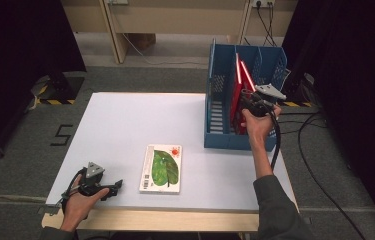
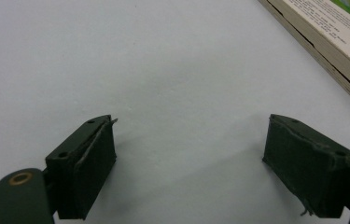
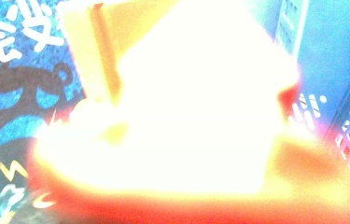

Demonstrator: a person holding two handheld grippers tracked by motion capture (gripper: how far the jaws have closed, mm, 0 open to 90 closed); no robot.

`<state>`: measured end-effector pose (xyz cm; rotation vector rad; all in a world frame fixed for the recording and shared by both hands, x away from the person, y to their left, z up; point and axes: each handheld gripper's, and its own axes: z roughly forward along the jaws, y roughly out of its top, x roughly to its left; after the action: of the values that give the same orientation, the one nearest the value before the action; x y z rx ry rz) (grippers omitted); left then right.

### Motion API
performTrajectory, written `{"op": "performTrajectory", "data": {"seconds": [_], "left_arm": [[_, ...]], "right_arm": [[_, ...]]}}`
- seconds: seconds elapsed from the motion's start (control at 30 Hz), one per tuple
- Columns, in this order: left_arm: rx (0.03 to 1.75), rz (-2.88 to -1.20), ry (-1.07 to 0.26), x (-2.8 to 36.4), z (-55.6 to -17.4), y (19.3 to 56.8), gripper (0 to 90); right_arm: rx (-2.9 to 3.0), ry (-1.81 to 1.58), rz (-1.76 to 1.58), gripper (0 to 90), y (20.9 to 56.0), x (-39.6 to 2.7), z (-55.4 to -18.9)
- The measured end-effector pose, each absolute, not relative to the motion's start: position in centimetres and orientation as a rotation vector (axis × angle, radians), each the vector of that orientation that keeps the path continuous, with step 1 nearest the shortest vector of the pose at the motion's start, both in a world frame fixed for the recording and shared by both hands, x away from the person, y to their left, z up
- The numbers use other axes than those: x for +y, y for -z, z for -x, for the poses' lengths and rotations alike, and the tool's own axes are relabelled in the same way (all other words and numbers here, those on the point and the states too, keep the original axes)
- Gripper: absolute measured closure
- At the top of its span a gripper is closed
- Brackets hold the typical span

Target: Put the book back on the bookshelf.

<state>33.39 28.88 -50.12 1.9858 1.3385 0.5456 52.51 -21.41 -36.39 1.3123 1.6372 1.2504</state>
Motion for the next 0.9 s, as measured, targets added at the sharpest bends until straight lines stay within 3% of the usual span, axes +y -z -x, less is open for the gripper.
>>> {"op": "performTrajectory", "data": {"seconds": [0.37, 0.6, 0.9], "left_arm": [[1.337, -1.984, -0.546, 28.9, -33.4, 50.1, 15.2], [1.338, -1.987, -0.545, 28.9, -33.4, 50.1, 15.2], [1.339, -1.988, -0.542, 28.9, -33.4, 50.1, 15.1]], "right_arm": [[1.718, -1.268, -1.237, 61.2, 37.0, -22.5, -49.1], [1.783, -1.285, -1.211, 71.7, 37.4, -23.2, -47.1], [1.779, -1.327, -1.231, 71.6, 37.7, -22.4, -48.6]]}}
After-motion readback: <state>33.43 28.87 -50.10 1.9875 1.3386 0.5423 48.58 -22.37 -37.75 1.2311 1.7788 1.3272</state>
